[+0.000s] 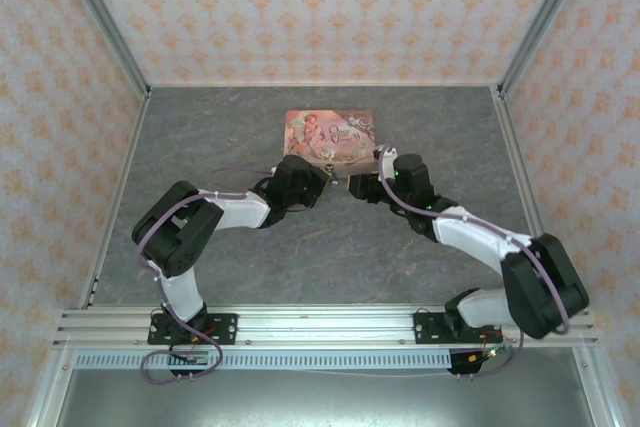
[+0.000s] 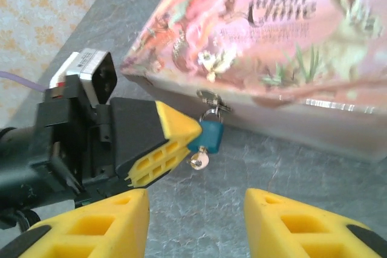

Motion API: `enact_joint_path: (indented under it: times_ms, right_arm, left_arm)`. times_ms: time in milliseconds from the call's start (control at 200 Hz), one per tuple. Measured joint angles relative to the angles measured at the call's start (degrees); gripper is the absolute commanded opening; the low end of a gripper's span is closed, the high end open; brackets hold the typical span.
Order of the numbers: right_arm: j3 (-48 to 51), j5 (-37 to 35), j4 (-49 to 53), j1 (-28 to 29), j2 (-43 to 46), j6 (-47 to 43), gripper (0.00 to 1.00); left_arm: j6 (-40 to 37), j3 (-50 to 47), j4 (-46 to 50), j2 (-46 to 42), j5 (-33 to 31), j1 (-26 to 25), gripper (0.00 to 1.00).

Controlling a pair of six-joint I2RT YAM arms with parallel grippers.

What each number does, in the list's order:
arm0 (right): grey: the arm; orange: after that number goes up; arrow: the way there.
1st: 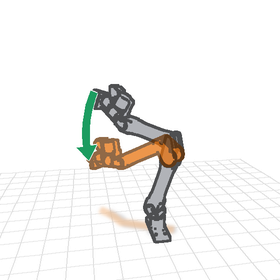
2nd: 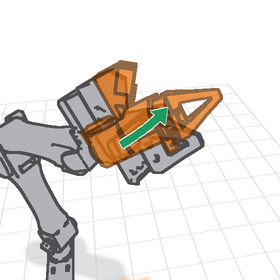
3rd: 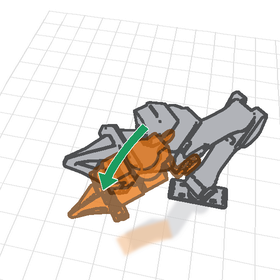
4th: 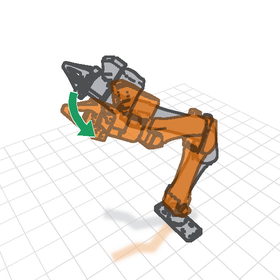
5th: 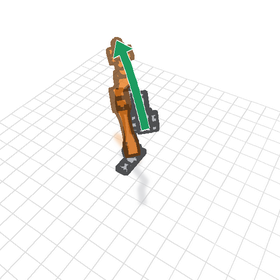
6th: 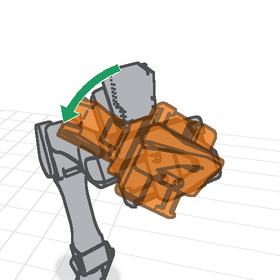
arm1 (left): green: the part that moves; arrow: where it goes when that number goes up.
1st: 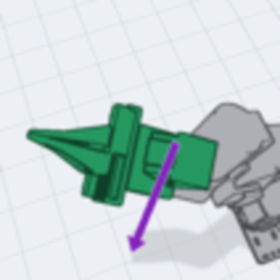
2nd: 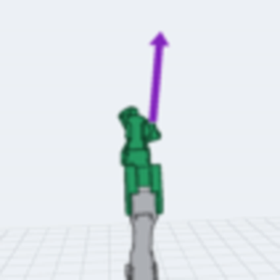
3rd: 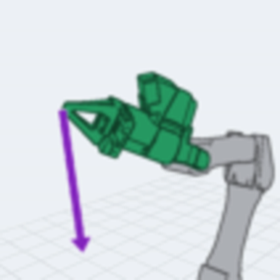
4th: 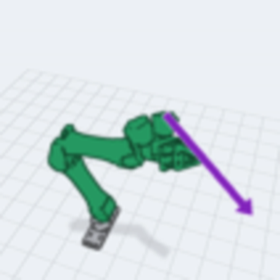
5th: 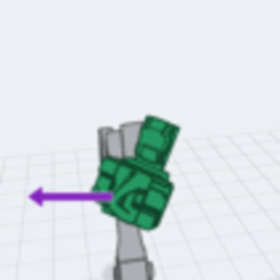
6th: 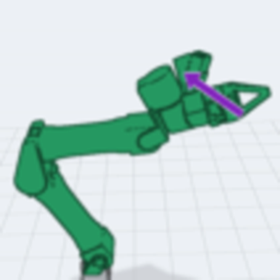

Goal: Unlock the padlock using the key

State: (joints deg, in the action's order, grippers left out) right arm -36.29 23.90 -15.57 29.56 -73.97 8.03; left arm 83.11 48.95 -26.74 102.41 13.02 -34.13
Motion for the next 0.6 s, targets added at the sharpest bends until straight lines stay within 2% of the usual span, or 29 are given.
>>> enact_joint_path:
  times_ms: [125,290,430,601]
  right_arm:
    - [2.34,-6.80,-0.74,3.61,3.48,-10.78,0.45]
    - [5.77,-12.17,-1.66,7.65,3.43,-27.91,0.46]
    - [6.43,-16.22,-3.48,11.02,-0.09,-40.11,0.46]
    - [6.43,-20.61,-7.61,12.57,-6.38,-49.51,0.46]
  left_arm:
    - [0.44,0.39,2.45,-0.81,0.46,0.04,0.00]
    - [1.09,0.66,3.13,-0.81,1.09,0.13,0.00]
    - [1.36,0.66,3.17,-0.83,1.16,0.15,0.00]
    - [1.51,0.74,3.26,-0.83,1.33,0.15,0.00]
